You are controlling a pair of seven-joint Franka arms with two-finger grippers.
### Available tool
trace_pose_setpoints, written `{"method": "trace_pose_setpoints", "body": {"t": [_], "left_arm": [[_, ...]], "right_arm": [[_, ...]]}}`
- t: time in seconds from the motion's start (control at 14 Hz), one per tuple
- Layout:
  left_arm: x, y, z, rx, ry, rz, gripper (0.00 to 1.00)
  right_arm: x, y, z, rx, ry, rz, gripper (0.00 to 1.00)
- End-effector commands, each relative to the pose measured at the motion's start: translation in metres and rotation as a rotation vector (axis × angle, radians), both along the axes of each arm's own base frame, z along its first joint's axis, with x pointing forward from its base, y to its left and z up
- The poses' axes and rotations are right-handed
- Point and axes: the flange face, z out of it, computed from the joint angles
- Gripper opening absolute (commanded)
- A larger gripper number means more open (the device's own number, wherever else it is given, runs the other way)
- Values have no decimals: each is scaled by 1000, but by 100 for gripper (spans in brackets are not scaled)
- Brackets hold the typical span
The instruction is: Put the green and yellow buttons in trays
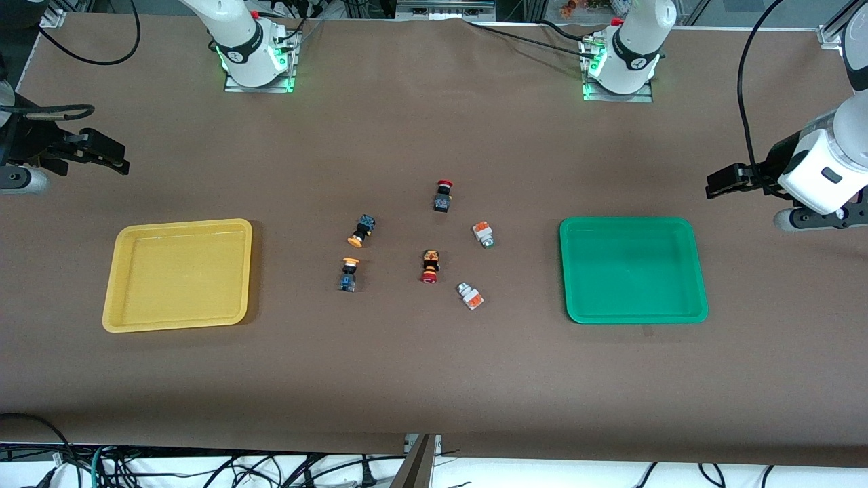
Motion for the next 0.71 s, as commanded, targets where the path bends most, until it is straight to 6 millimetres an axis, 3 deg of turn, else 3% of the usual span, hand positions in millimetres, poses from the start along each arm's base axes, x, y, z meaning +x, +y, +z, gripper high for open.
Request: {"method": "trace_pose_setpoints", "body": {"t": [0.0, 0.14, 0.21, 0.29, 0.5, 0.64], "left_arm": [[0, 5, 0, 11, -9, -29, 100], [7, 3, 5, 11, -25, -23, 100], [13, -1, 4, 7, -30, -27, 100], [17, -3, 2, 5, -28, -29, 100], [18, 0, -1, -1, -24, -33, 100], [21, 0, -7, -8, -14, -33, 100]], "right_arm": [[0, 2, 3, -9, -8, -2, 100], [2, -1, 0, 0, -3, 7, 100], [7, -1, -10, -3, 14, 9, 100], [19, 5, -40, -13, 66, 3, 100], [32, 6, -57, -11, 53, 16, 100], [54, 8, -94, -3, 53, 16, 100]]}}
